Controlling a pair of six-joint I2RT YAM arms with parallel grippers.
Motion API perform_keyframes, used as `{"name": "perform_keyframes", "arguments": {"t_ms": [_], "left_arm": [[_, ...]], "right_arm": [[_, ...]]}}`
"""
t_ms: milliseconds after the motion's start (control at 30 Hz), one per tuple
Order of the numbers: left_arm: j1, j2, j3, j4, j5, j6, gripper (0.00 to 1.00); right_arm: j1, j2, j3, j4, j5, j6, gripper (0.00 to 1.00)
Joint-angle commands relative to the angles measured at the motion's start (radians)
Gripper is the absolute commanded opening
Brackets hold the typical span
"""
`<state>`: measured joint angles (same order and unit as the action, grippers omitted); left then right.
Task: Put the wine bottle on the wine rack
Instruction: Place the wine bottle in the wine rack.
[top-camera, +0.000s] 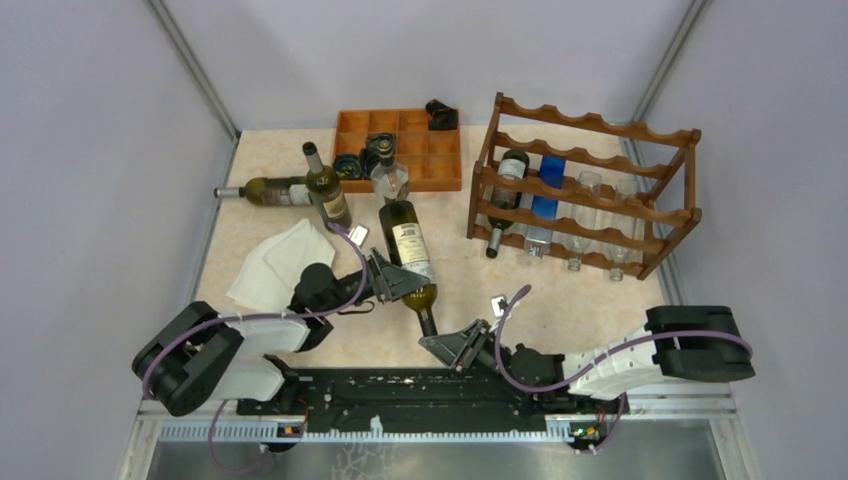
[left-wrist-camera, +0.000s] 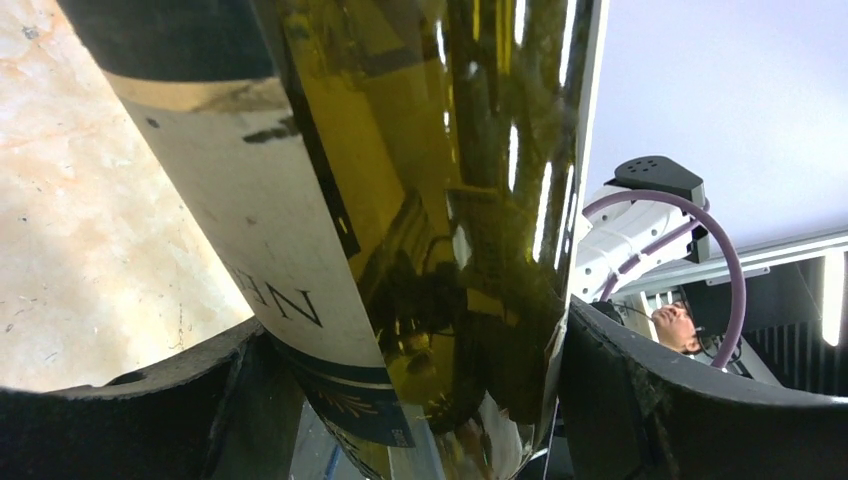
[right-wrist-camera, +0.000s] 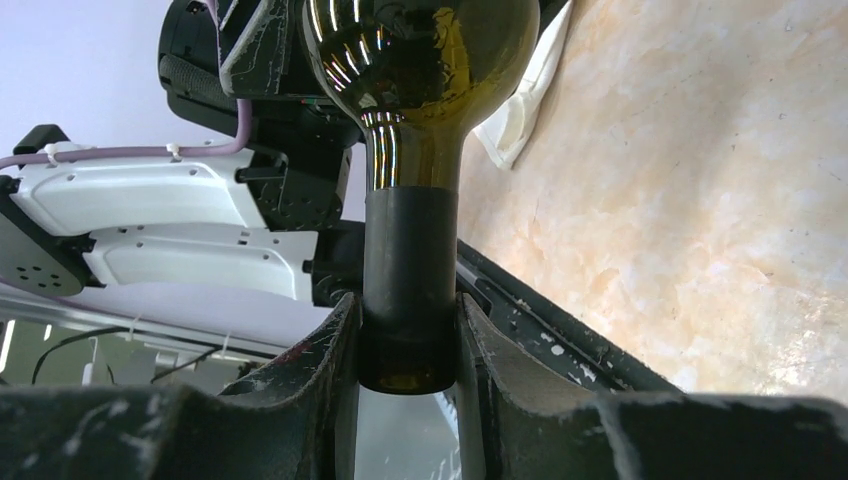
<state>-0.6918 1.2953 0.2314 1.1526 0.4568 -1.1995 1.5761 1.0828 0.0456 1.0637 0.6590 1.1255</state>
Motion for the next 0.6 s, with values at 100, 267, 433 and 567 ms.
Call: {"name": "perform_keyframes", "arguments": {"t_ms": [100,267,433,567], "left_arm": [[0.087,0.007,0.034,0.166,0.012,-0.011,0.72],[0.128,0.006,0.034,0.171,0.027,-0.032,0.71],[0.136,0.036,0.057,0.195,0.062,-0.055,0.09],[0.126,0.088,0.074,0.249,0.124,-0.09,0.0]], "right_arm": [[0.001,0.012,-0.018,0.168,0.02,-0.032,0.0],[0.001,-0.031,-0.022,0.1,0.013,-0.027,0.0],[0.003,-0.046,-0.038,0.108,0.004,-0.034,0.01],[0.004,-0.042,-0.038,0.127,0.018,-0.046,0.34]]}}
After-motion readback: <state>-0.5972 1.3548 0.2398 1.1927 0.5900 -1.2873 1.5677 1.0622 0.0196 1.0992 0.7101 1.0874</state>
